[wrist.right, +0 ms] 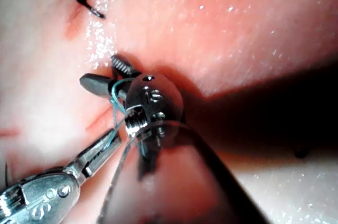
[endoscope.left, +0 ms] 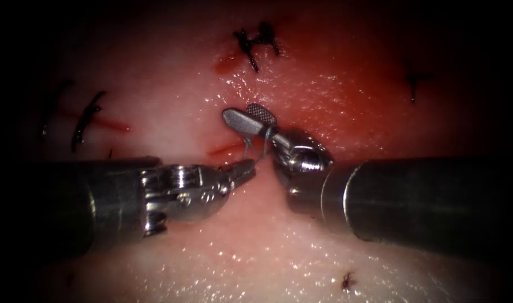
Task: Wound Closure
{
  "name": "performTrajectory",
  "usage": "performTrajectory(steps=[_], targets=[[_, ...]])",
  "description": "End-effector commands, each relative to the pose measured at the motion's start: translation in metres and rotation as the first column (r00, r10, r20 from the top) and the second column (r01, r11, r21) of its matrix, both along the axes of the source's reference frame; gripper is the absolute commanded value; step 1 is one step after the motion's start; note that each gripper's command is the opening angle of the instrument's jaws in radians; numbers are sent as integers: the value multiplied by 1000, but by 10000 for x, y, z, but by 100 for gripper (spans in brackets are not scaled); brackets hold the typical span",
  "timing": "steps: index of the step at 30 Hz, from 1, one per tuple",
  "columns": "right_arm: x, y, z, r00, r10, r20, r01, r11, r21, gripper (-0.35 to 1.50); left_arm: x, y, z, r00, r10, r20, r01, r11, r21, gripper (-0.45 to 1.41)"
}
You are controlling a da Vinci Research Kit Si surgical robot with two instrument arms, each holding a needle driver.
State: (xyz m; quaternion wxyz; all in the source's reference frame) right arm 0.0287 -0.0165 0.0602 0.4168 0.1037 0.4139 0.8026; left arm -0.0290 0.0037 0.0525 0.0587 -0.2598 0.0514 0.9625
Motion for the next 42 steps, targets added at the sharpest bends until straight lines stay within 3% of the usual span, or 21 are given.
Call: performTrajectory(steps=[1,10,20,28,36,42], targets=[[6,-8,7,1000,-6,14,6,1000,11,-35,-4,-3,5,1000,1,2,-1,1000,1,-45],[7,-10,-13,1000,-3,19,3,1000,-17,-35,5,-2,5,1000,-4,11,4,1000,11,-45],[2,-14,-75,994,-81,70,96,967,-236,-35,57,46,13,995,-93,-39,95,993,65,-45],[-7,-40,-68,988,-122,99,144,957,-252,-35,67,88,43,991,-113,-66,118,990,80,-45],[2,-34,-64,981,-155,118,184,939,-290,-35,54,54,46,992,-115,-51,120,988,93,-45],[-17,-23,-59,967,-197,163,246,893,-376,-35,60,49,30,993,-110,-50,115,987,111,-45]])
